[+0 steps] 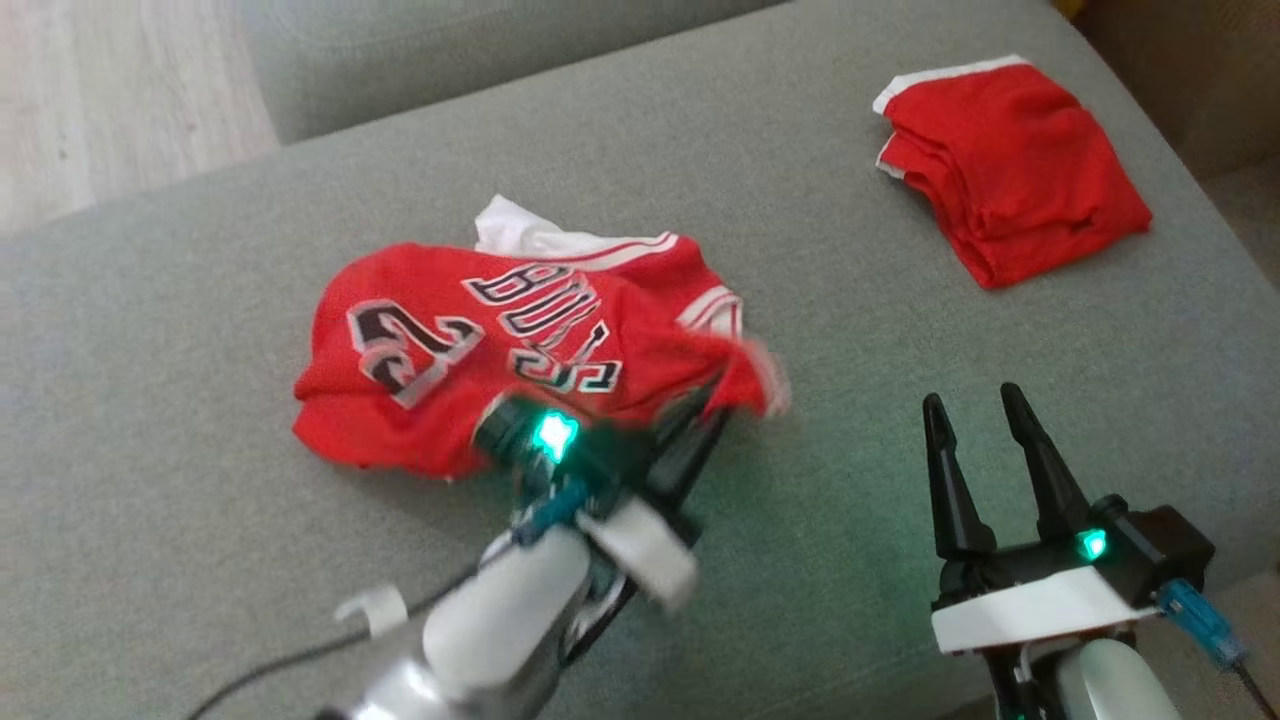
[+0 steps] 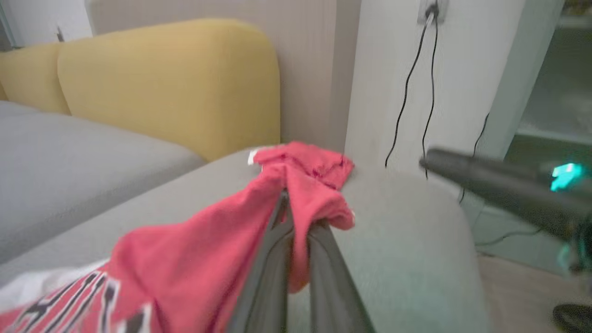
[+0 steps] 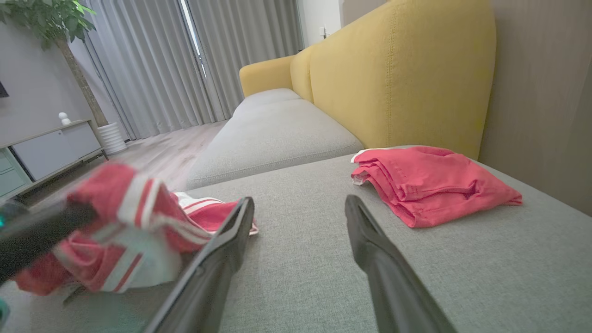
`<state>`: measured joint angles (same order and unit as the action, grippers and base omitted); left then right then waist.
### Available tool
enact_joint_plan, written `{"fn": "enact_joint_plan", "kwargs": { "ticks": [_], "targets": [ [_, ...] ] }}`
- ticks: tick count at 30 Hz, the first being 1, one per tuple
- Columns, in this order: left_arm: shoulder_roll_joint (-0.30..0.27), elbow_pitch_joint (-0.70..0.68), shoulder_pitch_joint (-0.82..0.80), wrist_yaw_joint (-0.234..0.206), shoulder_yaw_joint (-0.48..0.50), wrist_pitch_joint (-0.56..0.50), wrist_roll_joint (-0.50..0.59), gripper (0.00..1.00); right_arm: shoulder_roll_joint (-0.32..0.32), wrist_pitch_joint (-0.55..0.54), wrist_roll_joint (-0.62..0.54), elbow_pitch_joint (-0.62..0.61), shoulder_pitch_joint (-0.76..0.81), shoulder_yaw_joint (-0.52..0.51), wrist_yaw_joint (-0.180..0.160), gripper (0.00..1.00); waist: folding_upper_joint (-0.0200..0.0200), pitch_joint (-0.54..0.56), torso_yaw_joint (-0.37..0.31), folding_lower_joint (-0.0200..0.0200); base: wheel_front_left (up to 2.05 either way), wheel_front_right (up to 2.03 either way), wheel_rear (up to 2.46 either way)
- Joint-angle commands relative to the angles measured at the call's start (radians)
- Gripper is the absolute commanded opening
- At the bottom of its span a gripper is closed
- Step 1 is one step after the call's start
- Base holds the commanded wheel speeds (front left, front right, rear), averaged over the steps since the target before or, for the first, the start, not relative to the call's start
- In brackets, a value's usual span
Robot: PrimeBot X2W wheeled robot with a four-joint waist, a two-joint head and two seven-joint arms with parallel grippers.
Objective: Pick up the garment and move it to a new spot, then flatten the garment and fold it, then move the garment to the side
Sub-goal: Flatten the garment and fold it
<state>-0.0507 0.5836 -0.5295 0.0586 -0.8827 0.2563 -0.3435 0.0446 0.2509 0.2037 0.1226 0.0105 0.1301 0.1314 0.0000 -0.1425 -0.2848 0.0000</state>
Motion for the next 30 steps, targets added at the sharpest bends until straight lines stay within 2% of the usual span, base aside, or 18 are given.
{"fn": "enact_joint_plan", "kwargs": {
  "ticks": [1, 6, 10, 13, 17, 20, 25, 27, 30],
  "targets": [
    [0.000, -0.091, -0.105, 0.017, 0.018, 0.005, -0.047, 0.00, 0.006, 0.011, 0.003, -0.024, -0.016, 0.026, -0.001, 1.00, 0.0000, 0.020, 0.006, 0.0000, 0.00, 0.00, 0.00],
    [0.000, -0.192, -0.292, 0.041, 0.047, 0.005, -0.193, 0.00, 0.006, 0.011, 0.009, -0.024, -0.017, 0.033, -0.001, 1.00, 0.0000, 0.040, 0.015, 0.0000, 0.00, 0.00, 0.00],
    [0.000, -0.204, -0.485, 0.023, 0.146, 0.005, -0.293, 0.00, 0.006, 0.011, 0.014, -0.030, -0.013, 0.034, -0.001, 1.00, 0.0000, 0.045, 0.027, 0.0000, 0.00, 0.00, 0.00],
    [0.000, -0.169, -0.593, 0.013, 0.239, 0.005, -0.307, 0.00, 0.006, 0.011, 0.015, -0.037, -0.010, 0.027, -0.001, 1.00, 0.0000, 0.046, 0.045, 0.0000, 0.00, 0.00, 0.00],
    [-0.027, -0.136, -0.603, 0.018, 0.310, 0.005, -0.308, 0.00, 0.006, 0.011, 0.016, -0.046, -0.001, 0.014, -0.001, 1.00, 0.0000, 0.047, 0.071, 0.0000, 0.00, 0.00, 0.00],
    [-0.084, -0.116, -0.494, 0.019, 0.351, 0.005, -0.324, 0.00, 0.006, 0.011, 0.022, -0.052, 0.011, -0.002, -0.001, 1.00, 0.0000, 0.045, 0.102, 0.0000, 0.00, 0.00, 0.00],
    [-0.150, -0.106, -0.143, -0.014, 0.434, 0.005, -0.395, 0.00, 0.006, 0.011, 0.023, -0.062, 0.027, -0.030, -0.001, 1.00, 0.0000, 0.036, 0.156, 0.0000, 0.00, 0.00, 0.00],
    [-0.159, -0.115, 0.009, -0.035, 0.487, 0.005, -0.409, 0.00, 0.006, 0.011, 0.019, -0.065, 0.029, -0.035, -0.001, 1.00, 0.0000, 0.030, 0.175, 0.0000, 0.00, 0.00, 0.00],
    [-0.138, -0.121, 0.200, -0.049, 0.563, 0.005, -0.424, 0.00, 0.006, 0.011, 0.012, -0.067, 0.034, -0.038, -0.001, 1.00, 0.0000, 0.027, 0.207, 0.0000, 0.00, 0.00, 0.00]
  ]
}}
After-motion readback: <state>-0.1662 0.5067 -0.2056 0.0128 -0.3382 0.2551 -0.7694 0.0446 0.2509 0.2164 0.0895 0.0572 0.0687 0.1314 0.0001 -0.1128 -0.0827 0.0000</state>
